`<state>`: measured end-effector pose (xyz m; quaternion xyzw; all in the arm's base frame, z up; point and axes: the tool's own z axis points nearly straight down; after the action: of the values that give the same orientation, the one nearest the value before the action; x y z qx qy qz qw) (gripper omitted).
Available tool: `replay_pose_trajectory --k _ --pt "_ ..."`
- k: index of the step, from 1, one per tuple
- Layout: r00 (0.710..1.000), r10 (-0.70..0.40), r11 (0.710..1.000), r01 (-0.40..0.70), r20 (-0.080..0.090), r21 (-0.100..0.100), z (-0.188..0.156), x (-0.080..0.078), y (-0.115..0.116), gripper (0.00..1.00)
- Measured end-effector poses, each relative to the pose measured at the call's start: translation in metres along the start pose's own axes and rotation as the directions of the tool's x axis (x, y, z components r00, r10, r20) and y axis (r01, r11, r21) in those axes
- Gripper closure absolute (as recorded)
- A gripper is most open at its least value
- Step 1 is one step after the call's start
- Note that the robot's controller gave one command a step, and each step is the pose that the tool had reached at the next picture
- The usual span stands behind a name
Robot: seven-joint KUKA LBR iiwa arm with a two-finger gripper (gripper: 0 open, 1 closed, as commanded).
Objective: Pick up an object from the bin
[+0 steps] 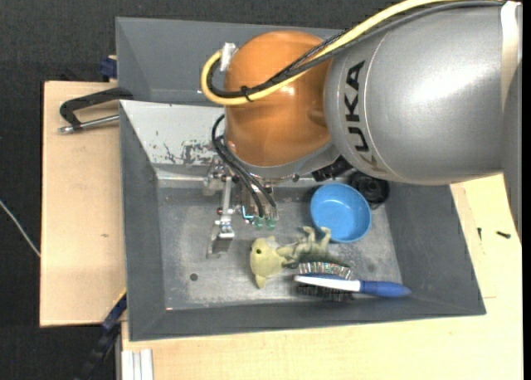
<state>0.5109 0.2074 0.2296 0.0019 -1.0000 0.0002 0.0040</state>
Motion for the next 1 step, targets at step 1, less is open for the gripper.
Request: replay_pose_trajectory --k 1 --pt "0.847 -0.531 0.847 0.531 0.011 0.004 0.1567 -0.0223 -0.0235 0.0"
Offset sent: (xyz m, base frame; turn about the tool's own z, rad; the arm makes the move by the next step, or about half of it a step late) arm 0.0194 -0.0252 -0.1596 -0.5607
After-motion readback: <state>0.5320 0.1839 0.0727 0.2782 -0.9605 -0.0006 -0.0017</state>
